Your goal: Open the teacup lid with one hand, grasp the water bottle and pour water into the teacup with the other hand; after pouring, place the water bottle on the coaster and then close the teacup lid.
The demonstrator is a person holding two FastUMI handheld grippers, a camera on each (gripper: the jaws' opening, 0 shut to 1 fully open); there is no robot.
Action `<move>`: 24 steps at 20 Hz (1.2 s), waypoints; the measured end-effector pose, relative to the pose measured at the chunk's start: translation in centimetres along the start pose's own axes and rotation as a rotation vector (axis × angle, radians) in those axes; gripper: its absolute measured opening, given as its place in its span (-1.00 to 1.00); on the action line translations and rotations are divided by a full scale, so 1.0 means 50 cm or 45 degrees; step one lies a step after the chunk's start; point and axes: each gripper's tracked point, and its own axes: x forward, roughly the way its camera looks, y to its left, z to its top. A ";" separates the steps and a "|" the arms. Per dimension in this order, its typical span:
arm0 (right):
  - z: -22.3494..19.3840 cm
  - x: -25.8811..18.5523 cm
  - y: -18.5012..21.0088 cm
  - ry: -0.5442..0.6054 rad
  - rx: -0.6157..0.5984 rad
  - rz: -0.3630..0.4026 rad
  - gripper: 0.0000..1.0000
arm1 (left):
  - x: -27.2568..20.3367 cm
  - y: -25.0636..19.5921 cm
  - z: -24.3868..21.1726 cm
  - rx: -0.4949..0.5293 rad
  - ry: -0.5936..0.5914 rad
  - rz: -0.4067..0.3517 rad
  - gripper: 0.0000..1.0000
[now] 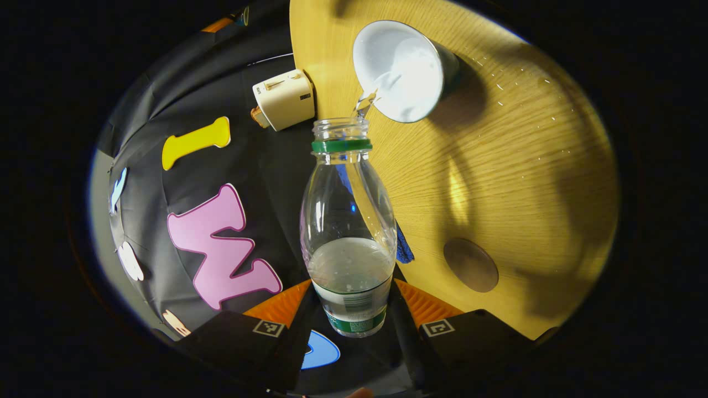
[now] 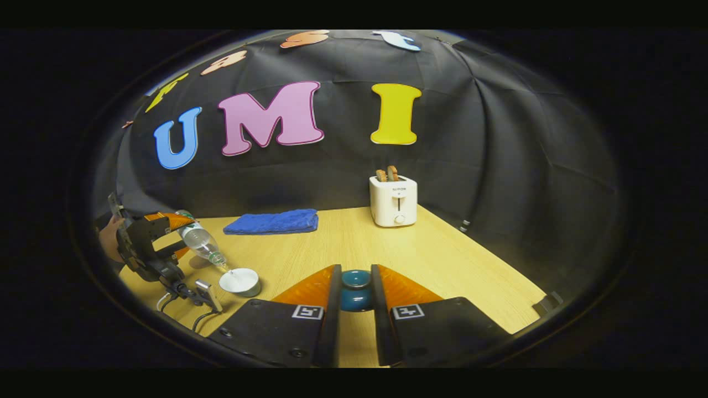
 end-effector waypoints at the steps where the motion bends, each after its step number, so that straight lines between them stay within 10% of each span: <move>1: 0.001 0.001 0.000 -0.001 -0.002 -0.002 -0.39 | 0.004 0.004 0.001 0.018 -0.007 0.008 0.52; 24: 0.004 0.000 0.002 -0.015 0.004 -0.009 -0.40 | 0.023 0.166 0.039 0.427 -0.208 0.458 0.50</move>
